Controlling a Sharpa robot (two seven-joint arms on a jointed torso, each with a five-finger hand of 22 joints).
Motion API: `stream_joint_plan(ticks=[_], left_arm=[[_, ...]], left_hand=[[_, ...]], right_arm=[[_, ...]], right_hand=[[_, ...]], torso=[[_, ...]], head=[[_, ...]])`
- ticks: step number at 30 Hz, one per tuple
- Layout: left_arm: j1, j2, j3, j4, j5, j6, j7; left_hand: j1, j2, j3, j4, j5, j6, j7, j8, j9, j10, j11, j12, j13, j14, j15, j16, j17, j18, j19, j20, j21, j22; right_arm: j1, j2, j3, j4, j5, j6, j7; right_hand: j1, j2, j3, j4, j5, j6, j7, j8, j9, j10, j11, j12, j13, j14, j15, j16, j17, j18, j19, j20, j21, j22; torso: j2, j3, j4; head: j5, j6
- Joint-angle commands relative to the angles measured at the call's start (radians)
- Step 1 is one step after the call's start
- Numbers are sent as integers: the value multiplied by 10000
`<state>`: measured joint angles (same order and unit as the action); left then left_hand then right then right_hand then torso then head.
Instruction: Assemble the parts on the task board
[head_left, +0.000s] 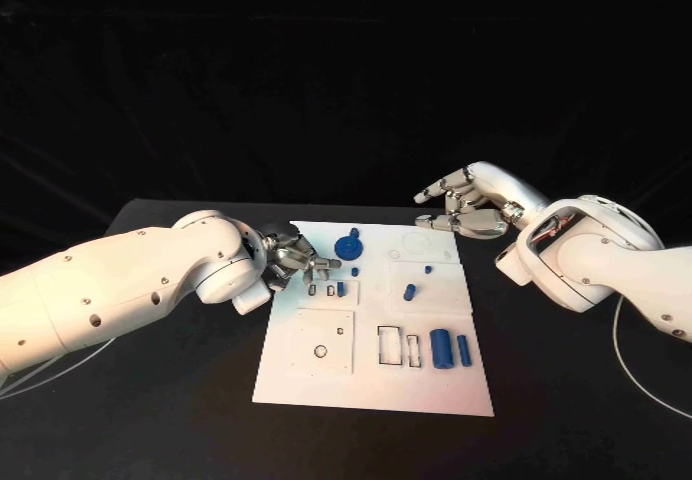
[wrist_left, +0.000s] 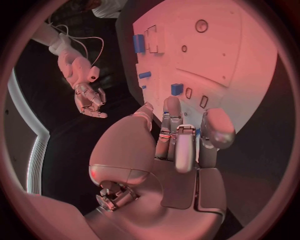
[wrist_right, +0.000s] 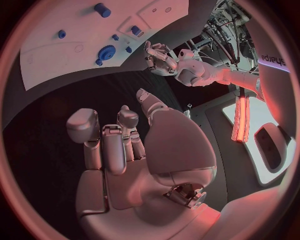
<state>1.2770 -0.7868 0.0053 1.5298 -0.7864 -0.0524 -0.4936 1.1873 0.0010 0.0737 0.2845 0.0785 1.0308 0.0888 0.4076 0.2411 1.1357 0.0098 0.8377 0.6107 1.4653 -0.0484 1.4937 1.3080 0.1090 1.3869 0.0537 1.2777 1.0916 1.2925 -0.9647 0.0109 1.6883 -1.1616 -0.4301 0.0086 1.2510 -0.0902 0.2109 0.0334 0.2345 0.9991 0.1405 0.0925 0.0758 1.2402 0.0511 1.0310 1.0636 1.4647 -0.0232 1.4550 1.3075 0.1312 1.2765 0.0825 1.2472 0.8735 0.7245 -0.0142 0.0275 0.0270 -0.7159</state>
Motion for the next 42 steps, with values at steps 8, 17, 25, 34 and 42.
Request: stream_joint_plan(ticks=[8, 17, 25, 34, 42], left_arm=[[144, 750, 1, -625, -2216, 1368, -1408], [206, 1427, -5, -1165, -2409, 1818, -1501], [210, 1834, -64, -1507, -3042, 2294, -1553], [209, 2030, -97, -1692, -3323, 2674, -1593], [206, 2191, -101, -1830, -3345, 2781, -1604]], left_hand=[[-930, 296, -1379, 63, -333, -106, -372, 1227, 1098, 1303, -297, 2466, 2892, 1055, -307, 771, 2628, -365, 419, -233, 865, 1285], [-935, 507, -2027, 64, -310, -439, -434, 1778, 1767, 1416, -340, 2918, 3478, 1055, -357, 771, 2628, -448, 553, -279, 1155, 1751], [-879, 574, -2297, 63, -311, -583, -442, 1940, 2007, 1415, -345, 2989, 3584, 1055, -365, 771, 2628, -471, 592, -287, 1239, 1891], [-824, 631, -2392, 56, -310, -633, -446, 2006, 2108, 1423, -347, 3027, 3642, 1055, -367, 771, 2628, -480, 606, -288, 1271, 1943], [-812, 644, -2408, 56, -310, -638, -447, 2021, 2128, 1431, -348, 3041, 3661, 1055, -367, 771, 2628, -482, 611, -289, 1279, 1957]], right_arm=[[70, -127, -8, -40, 668, 13, -226], [90, -130, -31, -93, 689, 79, -419], [94, -140, -55, -68, 687, 126, -491], [94, -148, -68, -71, 672, 193, -531], [94, -90, -77, -104, 669, 247, -532]], right_hand=[[-145, -56, -147, 102, -32, 96, -28, 93, 14, 55, -8, 19, -58, 598, -20, -108, 484, -32, -50, -30, -103, -96], [-158, -53, -226, 167, -45, 97, -41, 111, 13, -199, -19, -391, -446, 599, -30, -114, 488, -38, -21, -41, -94, -71], [-125, -36, -276, 208, -35, 80, -49, 120, 9, -373, -28, -696, -729, 591, -39, -146, 450, -35, -18, -50, -111, -97], [-125, -36, -276, 208, -35, 80, -49, 120, 9, -373, -28, -696, -729, 591, -39, -146, 450, -35, -18, -50, -111, -97], [-109, -28, -292, 221, -21, 78, -51, 125, 8, -382, -31, -725, -756, 584, -42, -167, 420, -31, -24, -53, -124, -119]], torso=[[-52, 89, -9], [-46, 62, -26], [-41, 57, -6], [-43, 58, -12], [-35, 62, -19]], head=[[63, -63], [103, -153], [79, -190], [86, -250], [100, -281]])
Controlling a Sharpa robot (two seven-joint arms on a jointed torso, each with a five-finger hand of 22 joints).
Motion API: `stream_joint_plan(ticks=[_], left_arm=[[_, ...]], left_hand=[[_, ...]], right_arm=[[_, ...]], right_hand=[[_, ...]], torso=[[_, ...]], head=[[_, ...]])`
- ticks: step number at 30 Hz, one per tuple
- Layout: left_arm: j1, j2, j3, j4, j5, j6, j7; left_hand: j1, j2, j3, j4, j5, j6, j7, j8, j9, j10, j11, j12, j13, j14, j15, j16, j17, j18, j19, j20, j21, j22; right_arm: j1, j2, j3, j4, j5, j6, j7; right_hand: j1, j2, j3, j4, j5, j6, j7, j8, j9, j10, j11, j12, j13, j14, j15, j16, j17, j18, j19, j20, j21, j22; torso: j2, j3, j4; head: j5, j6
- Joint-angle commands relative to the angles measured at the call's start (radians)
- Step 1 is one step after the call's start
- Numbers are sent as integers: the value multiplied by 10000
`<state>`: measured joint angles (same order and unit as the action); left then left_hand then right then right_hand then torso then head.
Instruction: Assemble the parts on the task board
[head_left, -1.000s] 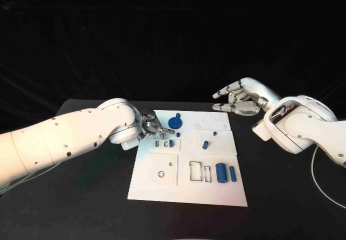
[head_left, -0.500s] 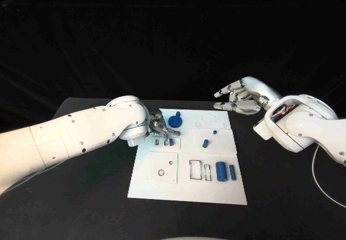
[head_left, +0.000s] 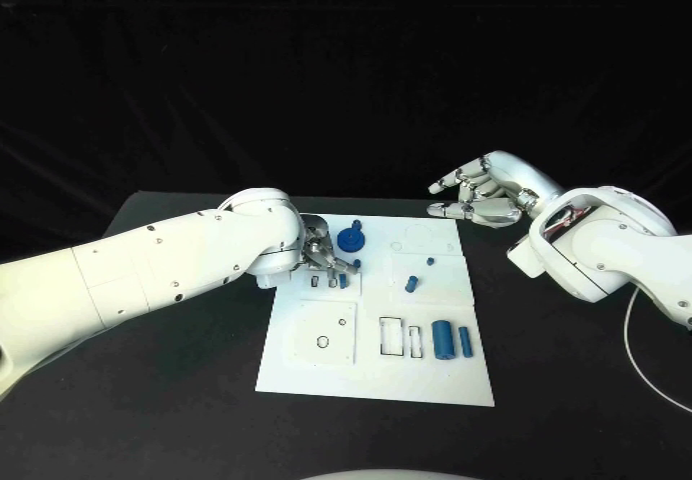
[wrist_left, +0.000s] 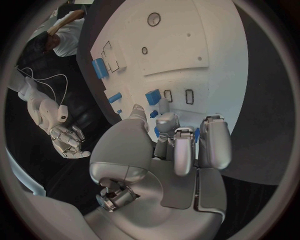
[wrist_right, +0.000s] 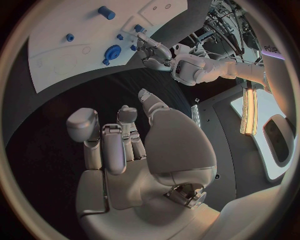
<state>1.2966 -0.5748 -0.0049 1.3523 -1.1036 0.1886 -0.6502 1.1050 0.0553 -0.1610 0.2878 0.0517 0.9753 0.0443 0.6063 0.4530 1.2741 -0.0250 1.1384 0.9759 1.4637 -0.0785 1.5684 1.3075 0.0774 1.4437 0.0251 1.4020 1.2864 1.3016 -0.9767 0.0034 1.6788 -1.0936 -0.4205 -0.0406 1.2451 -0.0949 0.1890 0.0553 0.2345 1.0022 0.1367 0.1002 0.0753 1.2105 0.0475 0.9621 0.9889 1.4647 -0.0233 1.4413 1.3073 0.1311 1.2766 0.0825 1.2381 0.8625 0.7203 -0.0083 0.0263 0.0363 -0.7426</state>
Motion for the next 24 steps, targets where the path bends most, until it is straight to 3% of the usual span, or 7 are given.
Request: stream_joint_plan(ticks=[1, 7, 24], left_arm=[[9, 85, 1, -74, -173, 375, -39], [2, 177, -4, -212, -174, 455, -47], [-5, 292, -16, -256, -171, 749, -76]], left_hand=[[29, 121, -92, 23, -41, -95, -6, 58, 44, 54, -2, 52, 34, 1071, -67, 24, 2633, -170, 52, -4, 52, 36], [347, 315, -77, -35, -24, -166, -12, 159, 208, 50, -6, 76, 76, 1071, -67, 24, 2633, -166, 38, 0, 51, 41], [627, 377, -135, -47, -20, -232, -20, 301, 439, 57, -9, 114, 146, 1071, -65, 24, 2633, -170, 38, 7, 70, 87]], right_arm=[[2, 35, -2, -12, -11, 158, -40], [2, 80, -10, -38, -11, 216, -47], [1, 180, -25, -80, -14, 368, -103]], right_hand=[[-49, 20, -73, 3, -21, 47, -13, 48, 13, -85, 5, -37, -9, 583, -41, -30, 423, -31, -25, -53, -33, -10], [-34, 32, -82, 13, -2, 47, -15, 53, 12, -70, 2, -28, -4, 582, -44, -37, 416, -30, -24, -56, -39, -16], [37, 71, -108, 40, 101, 47, -22, 71, 11, -24, -8, -18, -10, 585, -53, -45, 417, -33, -9, -65, -43, -11]], torso=[[8, 4, -10], [12, 9, -20], [11, 12, 3]], head=[[10, -21], [1, -26], [-51, -92]])
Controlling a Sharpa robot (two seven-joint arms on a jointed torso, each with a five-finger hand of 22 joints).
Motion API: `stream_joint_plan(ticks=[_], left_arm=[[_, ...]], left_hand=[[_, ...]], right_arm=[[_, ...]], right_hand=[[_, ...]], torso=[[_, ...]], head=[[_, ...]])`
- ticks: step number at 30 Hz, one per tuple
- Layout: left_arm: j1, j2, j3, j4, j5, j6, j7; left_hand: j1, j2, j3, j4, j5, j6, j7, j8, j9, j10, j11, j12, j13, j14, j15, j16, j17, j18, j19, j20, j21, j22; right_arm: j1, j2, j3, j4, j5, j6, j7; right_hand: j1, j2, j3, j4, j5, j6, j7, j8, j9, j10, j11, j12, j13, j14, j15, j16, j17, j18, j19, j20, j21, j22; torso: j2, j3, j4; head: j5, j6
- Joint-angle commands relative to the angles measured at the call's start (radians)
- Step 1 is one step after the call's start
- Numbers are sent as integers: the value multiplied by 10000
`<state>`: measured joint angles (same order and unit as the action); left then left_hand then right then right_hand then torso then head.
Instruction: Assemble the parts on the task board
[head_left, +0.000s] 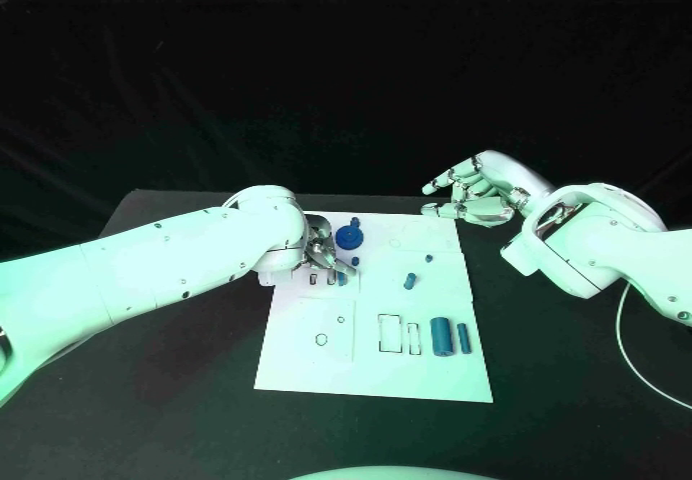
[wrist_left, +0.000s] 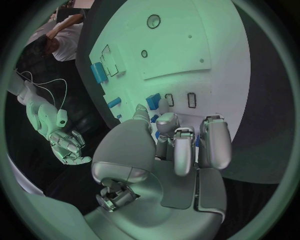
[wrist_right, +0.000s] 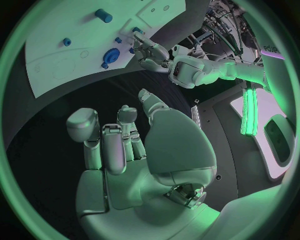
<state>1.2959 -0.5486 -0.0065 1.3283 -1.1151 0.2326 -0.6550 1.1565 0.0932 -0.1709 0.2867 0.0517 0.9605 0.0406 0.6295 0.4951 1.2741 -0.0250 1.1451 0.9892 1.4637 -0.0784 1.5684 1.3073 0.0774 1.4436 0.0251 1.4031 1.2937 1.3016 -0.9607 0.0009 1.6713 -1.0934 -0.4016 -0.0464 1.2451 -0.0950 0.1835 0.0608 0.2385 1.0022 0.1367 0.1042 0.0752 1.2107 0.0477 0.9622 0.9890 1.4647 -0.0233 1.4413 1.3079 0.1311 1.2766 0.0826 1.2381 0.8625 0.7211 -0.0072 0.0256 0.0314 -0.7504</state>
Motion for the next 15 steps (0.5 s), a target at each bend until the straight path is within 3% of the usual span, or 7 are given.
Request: stream_joint_plan(ticks=[1, 15], left_arm=[[3, 35, 0, -20, -48, 320, -29], [3, 94, -2, -57, 88, 424, -28]], left_hand=[[124, 2, -37, -37, -20, -88, 16, 74, 27, 60, -10, 51, 20, 1071, -65, 24, 2635, -171, 38, 7, 59, 15], [351, 51, -32, -74, -17, -143, 11, 147, 177, 63, -15, 64, 52, 1071, -68, 24, 2635, -174, 37, 7, 69, 43]], right_arm=[[1, 25, 0, -8, -17, 190, -50], [0, 126, -4, -68, -19, 274, -67]], right_hand=[[37, 71, -53, -16, 60, 47, -22, 31, 13, -27, -10, -18, -10, 585, -53, -45, 411, -33, -9, -65, -43, -11], [60, 92, -55, -6, 90, 48, -23, 37, 12, -8, -11, -8, -6, 585, -56, -51, 405, -34, -5, -68, -45, -13]], torso=[[1, 0, 11], [5, 3, 7]], head=[[0, -17], [8, -62]])
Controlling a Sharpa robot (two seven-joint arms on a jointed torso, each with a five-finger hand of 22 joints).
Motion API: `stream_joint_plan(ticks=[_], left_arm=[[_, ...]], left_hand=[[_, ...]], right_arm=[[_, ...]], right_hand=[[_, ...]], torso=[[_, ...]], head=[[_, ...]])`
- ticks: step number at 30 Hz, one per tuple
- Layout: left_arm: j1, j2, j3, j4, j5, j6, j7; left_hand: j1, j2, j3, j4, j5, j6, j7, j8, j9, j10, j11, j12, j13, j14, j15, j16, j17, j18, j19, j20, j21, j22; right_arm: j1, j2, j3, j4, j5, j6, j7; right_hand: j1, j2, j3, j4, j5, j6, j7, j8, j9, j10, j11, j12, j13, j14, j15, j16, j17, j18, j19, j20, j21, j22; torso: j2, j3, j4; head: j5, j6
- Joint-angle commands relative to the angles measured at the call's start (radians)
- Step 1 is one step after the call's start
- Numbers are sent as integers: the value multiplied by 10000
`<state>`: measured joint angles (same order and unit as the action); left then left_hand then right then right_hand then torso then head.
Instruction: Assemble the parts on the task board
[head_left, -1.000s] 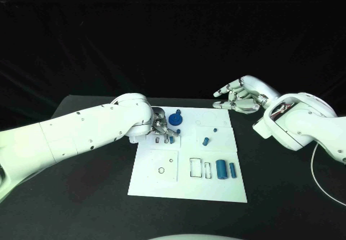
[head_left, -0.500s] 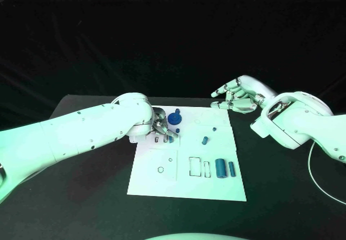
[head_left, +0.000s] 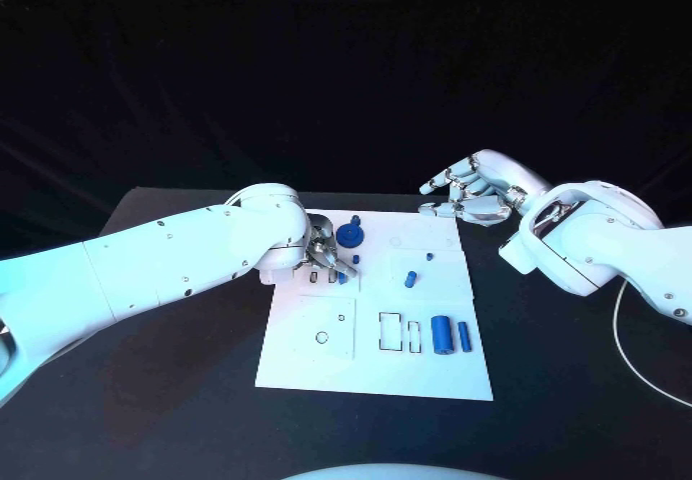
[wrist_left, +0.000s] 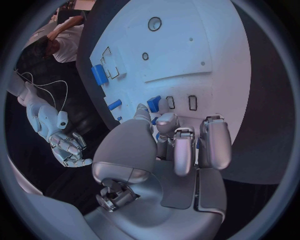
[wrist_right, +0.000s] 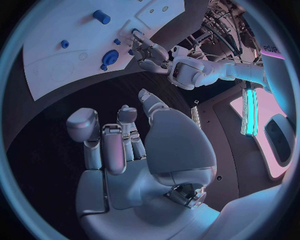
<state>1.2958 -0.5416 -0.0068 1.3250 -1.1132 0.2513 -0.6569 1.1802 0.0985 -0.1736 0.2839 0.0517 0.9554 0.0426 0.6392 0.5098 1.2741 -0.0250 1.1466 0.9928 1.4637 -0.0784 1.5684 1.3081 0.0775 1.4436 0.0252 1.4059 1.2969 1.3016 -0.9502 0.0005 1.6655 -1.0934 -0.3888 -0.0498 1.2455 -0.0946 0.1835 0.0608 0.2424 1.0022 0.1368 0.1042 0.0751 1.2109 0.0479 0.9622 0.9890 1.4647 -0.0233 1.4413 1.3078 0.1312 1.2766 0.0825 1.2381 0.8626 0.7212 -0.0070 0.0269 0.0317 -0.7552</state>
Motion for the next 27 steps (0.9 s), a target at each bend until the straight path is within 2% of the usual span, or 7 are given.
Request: stream_joint_plan(ticks=[1, 5, 12, 17, 21, 23, 27], left_arm=[[3, 26, 1, -32, 74, 242, -9], [0, 60, 1, -77, 176, 204, -5], [-12, 102, 1, -107, 391, 25, 54], [-15, 88, 1, -114, 548, -175, 98], [-16, 30, 1, -104, 684, -209, 117], [-17, -20, 1, -89, 765, -182, 124], [-17, -160, 1, -44, 996, -122, 199]], left_hand=[[153, -1, -2, -58, -16, -100, -10, 58, 49, 64, -16, 51, 22, 1071, -69, 24, 2627, -174, 36, 7, 42, 13], [289, 43, 30, -83, -14, -135, -10, 84, 123, 56, -15, 44, 23, 1071, -68, 24, 2627, -173, 30, 7, 40, 16], [1716, 675, 1106, -763, 1, -396, -99, 66, 314, -30, -100, -48, -9, 1071, -140, 24, 2627, -160, -2, -47, 15, 1], [2648, 586, 2413, -1305, 331, -703, -47, -121, 369, -242, -80, -311, -172, 1071, -150, 24, 2627, -151, -41, -83, -27, -36], [2354, -284, 4636, -1184, 343, -807, 43, -220, 546, -342, 85, -543, -352, 1071, -51, 24, 2627, -138, -83, 37, -77, -59], [1942, -955, 5988, -1161, 315, -813, 33, -198, 700, -331, 105, -597, -398, 1071, 33, 24, 2627, -122, -93, 33, -98, -58], [1326, -1601, 7572, -1339, 365, -814, 103, -97, 957, -288, 85, -629, -420, 1071, 8, 24, 2627, -132, -92, 85, -112, -33]], right_arm=[[0, 25, -1, -13, -20, 150, -33], [-1, 45, -3, -22, -47, 172, -45], [-3, 73, -7, -31, -100, 176, -43], [-4, 90, -11, -44, -110, 206, -59], [-9, 126, -18, -62, -204, 207, -44], [-13, 148, -22, -71, -264, 218, -44], [-18, 177, -32, -95, -320, 236, -52]], right_hand=[[57, 89, -56, -6, 51, 48, -24, 38, 14, -10, -12, -8, -7, 585, -56, -51, 406, -34, -5, -68, -45, -13], [123, 93, -58, -23, 86, 48, -25, 46, 13, 76, -18, 111, 96, 584, -59, -62, 394, -36, 3, -72, -45, -8], [259, 83, -62, -77, 134, 54, -28, 63, 12, 221, -23, 326, 280, 590, -66, -62, 404, -38, 15, -79, -46, -4], [354, 99, -67, -75, 537, 54, -20, 84, 5, 237, -22, 355, 289, 596, -69, -69, 409, -39, 25, -87, -59, -17], [522, 93, 16, -130, 1234, 49, -10, 97, -6, 323, -25, 529, 439, 616, -74, -32, 480, -46, 54, -96, -46, 13], [543, 92, 36, -133, 1337, 54, -10, 103, -8, 337, -26, 561, 463, 619, -73, -29, 488, -48, 59, -95, -43, 19], [559, 100, 56, -134, 1395, 57, -10, 107, -9, 331, -26, 558, 458, 618, -73, -36, 479, -45, 54, -95, -50, 4]], torso=[[5, 0, -8], [8, 0, -8], [6, -2, -5], [-3, 3, 4], [-1, 7, -8], [4, 17, -4], [0, 12, 15]], head=[[4, -17], [-1, -33], [-7, -72], [-10, -113], [-1, -69], [2, -68], [-23, -81]])
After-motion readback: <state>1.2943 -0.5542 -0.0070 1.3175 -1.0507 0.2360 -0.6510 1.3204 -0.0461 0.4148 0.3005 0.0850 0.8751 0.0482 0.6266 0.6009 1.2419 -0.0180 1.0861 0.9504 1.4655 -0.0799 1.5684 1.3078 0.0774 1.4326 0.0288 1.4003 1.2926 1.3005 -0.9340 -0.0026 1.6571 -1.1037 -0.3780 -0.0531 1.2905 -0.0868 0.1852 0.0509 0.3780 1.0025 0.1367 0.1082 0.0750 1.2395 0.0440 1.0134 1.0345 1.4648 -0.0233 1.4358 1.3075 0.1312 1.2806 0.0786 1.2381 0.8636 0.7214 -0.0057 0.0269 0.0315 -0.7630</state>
